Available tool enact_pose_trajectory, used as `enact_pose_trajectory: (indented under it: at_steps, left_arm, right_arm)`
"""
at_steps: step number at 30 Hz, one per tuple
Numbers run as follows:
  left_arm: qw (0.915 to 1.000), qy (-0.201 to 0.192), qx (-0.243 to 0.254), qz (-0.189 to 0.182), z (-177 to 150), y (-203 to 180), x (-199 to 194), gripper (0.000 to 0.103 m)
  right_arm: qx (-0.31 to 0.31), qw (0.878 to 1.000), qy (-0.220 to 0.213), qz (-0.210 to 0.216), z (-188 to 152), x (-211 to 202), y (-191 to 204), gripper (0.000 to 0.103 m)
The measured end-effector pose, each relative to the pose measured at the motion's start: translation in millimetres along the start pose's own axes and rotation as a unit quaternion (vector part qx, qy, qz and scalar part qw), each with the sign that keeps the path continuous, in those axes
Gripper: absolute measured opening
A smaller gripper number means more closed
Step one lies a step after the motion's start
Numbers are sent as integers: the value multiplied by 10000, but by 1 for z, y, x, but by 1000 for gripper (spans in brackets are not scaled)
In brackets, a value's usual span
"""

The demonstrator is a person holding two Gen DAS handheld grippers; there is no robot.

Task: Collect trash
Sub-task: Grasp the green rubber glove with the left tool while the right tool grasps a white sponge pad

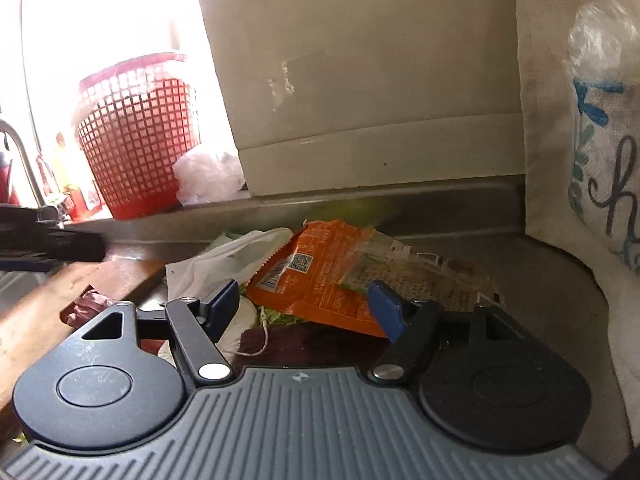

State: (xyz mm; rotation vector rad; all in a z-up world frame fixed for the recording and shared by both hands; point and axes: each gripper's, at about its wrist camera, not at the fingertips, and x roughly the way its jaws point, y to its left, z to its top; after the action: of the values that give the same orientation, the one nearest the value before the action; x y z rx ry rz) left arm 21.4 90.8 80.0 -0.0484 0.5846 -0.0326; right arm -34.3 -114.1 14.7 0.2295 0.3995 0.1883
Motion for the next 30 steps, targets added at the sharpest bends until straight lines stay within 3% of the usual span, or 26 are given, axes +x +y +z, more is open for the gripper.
enact_pose_trajectory:
  at_steps: [7, 12, 20, 24, 27, 30]
  left_arm:
    - [9992, 175, 356, -56, 21, -10, 67, 90]
    - [9982, 477, 353, -91, 32, -6, 114, 88]
    - [9941, 885, 573, -264, 37, -9, 153, 81]
    - [9921, 1084, 524, -350, 31, -8, 162, 63]
    - [9926, 1002, 623, -301, 27, -14, 157, 54]
    - [9931, 909, 705, -212, 23, -20, 150, 34]
  right_arm:
    - [528, 9983, 201, 118, 2, 8, -18, 93]
    - [664, 9975, 200, 135, 2, 9, -23, 96]
    - [748, 9969, 201, 147, 0, 7, -24, 98]
    - [759, 9968, 208, 158, 0, 7, -25, 98]
    - [769, 9967, 201, 165, 0, 8, -25, 99]
    - [781, 9966, 184, 178, 0, 8, -25, 99]
